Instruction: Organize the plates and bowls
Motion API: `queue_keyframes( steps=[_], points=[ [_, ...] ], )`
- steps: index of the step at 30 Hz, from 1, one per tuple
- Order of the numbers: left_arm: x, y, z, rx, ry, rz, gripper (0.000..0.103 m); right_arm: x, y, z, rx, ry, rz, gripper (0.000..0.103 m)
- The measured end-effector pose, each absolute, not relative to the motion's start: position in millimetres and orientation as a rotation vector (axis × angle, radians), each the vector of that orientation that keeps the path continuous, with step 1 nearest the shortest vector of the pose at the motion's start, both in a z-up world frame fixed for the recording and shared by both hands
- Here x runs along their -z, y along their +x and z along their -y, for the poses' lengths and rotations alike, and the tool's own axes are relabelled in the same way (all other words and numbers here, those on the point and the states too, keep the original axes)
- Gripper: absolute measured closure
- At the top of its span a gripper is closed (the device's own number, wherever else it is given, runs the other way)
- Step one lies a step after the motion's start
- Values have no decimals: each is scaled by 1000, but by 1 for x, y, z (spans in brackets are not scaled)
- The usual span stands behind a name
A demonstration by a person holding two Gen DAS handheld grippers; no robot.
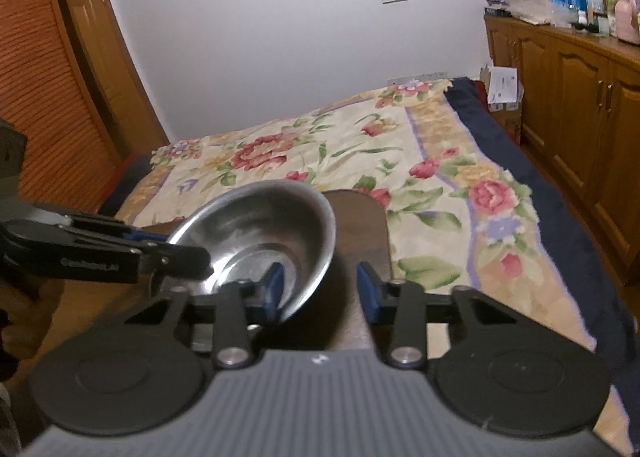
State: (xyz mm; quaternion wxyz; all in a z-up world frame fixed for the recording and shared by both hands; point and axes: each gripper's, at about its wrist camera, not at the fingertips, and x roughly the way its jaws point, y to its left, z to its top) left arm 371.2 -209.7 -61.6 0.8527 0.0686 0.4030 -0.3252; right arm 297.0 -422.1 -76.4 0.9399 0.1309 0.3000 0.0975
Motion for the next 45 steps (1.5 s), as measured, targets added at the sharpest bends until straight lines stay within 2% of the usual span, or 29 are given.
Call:
queue_keyframes(
  steps=[2, 9, 41, 45],
  points=[
    [60, 369, 210, 680, 147, -846, 85, 76, 297, 420, -211, 275, -618, 81],
    [43, 360, 203, 674, 150, -810, 88, 69, 293, 422, -221, 305, -615, 87],
    [-35, 278, 167, 671, 175, -612, 89, 8, 245, 404, -219, 253, -463, 88],
    [-36, 265, 156, 664, 167, -604, 90, 4, 236, 398, -221, 240, -454, 92]
  ],
)
